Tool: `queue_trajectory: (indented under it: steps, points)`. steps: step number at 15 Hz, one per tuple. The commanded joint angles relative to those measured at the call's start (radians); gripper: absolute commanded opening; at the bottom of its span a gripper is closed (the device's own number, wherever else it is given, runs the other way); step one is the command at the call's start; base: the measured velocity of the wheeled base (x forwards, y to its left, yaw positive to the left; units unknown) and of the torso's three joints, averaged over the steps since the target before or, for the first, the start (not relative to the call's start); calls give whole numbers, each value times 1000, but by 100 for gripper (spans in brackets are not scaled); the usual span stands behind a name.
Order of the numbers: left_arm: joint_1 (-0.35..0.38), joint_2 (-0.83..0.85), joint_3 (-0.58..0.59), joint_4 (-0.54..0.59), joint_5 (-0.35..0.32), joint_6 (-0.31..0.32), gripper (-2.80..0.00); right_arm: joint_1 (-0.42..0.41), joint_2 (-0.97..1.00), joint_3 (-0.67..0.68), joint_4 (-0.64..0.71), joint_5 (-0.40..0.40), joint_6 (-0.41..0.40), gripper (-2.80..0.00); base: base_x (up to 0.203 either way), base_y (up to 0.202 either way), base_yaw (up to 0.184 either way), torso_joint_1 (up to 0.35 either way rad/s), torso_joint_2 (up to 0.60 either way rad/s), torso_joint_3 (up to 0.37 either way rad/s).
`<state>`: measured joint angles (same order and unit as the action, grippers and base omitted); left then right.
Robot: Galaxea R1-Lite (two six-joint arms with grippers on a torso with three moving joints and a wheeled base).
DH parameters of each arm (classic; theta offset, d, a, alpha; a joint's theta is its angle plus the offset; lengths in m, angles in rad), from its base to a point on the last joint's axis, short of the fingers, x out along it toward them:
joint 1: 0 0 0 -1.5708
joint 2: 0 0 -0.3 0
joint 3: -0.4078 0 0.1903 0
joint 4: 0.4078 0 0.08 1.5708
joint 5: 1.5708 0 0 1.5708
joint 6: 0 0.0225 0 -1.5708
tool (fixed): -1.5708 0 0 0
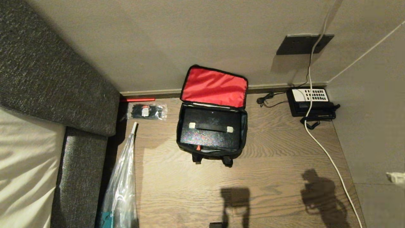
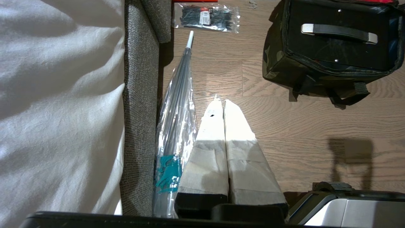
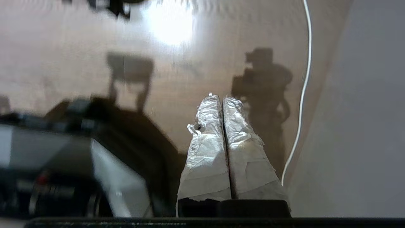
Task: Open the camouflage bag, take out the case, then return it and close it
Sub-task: Grip the handle
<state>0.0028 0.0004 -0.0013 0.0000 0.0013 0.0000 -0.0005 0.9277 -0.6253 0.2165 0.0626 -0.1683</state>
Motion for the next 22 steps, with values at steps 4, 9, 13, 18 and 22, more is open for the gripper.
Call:
queue_trajectory:
  steps: [4,9,13,18,22]
  points:
    - [0,-2,0,0,0,0,-280,205,546,-251,-254,-121,173,-280,0,0,0,0,0,0]
    - [0,-2,0,0,0,0,-280,398,845,-534,-302,-237,551,-280,0,0,0,0,0,0]
    - [0,-2,0,0,0,0,-280,437,952,-646,-326,-232,571,-280,0,0,0,0,0,0]
    - [0,-2,1,0,0,0,-280,473,997,-569,-409,-227,521,-280,0,0,0,0,0,0]
    - [0,-2,0,0,0,0,-280,524,1026,-565,-452,-275,415,-280,0,0,0,0,0,0]
